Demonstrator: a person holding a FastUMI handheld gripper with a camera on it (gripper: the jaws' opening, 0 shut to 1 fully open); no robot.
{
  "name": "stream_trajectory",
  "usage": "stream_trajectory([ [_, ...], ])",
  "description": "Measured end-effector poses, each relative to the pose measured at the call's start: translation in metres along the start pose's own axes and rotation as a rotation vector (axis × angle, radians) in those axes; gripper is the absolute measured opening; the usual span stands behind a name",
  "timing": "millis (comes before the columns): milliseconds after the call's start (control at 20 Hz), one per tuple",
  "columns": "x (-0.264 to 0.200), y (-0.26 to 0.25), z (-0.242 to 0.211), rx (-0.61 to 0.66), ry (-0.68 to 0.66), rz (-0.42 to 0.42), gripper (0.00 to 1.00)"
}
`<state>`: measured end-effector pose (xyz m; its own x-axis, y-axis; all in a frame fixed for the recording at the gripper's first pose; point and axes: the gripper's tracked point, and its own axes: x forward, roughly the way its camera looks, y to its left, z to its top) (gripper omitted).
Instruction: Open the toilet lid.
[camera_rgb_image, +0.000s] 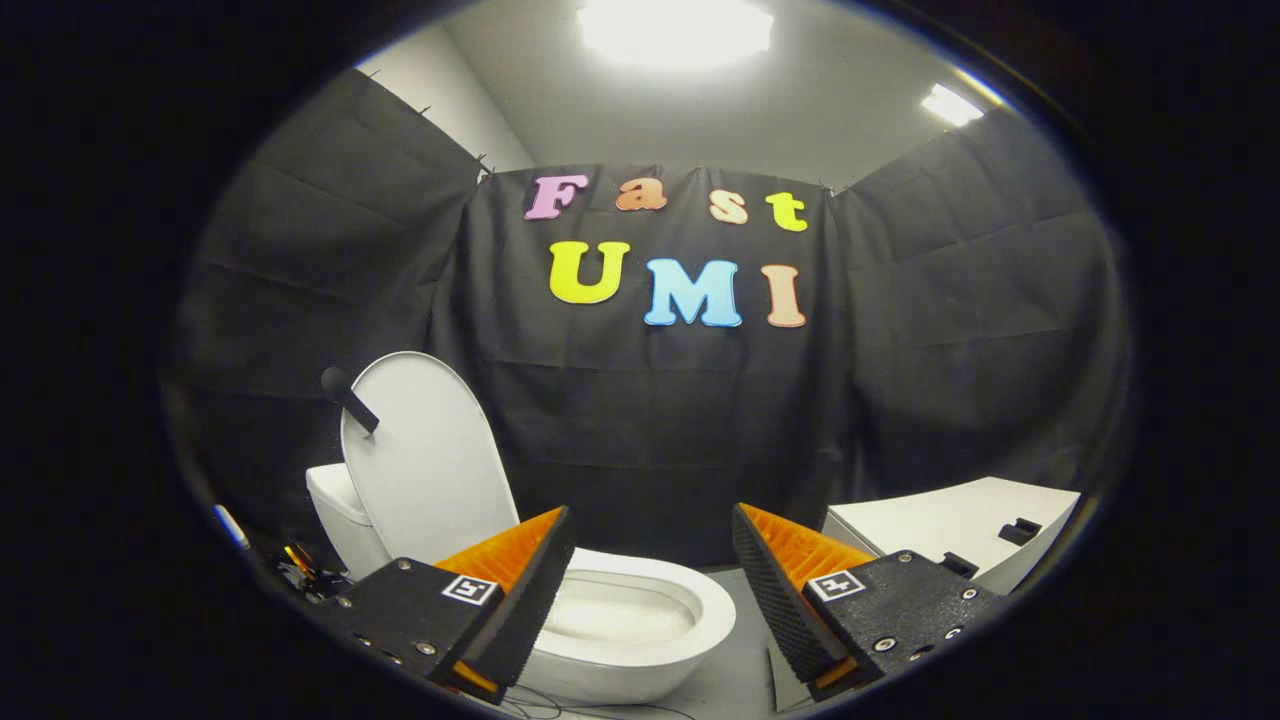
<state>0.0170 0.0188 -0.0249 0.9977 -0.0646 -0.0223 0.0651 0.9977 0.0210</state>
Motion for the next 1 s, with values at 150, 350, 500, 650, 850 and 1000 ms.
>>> stream_trajectory([
  [150,0.0015,0.0011,-0.0015,0.011,-0.001,0.003,0.96],
  [350,-0.0001,0.0068,-0.0027,0.032,-0.004,0.029,0.96],
  [500,0.0003,0.0087,-0.0025,0.045,-0.005,0.036,0.97],
  [650,0.0009,0.0037,-0.0044,0.052,-0.002,0.025,0.96],
  [850,0.0013,0.0025,-0.0054,0.071,-0.003,0.024,0.97],
  [1000,0.0012,0.0022,-0.0064,0.074,-0.003,0.025,0.97],
])
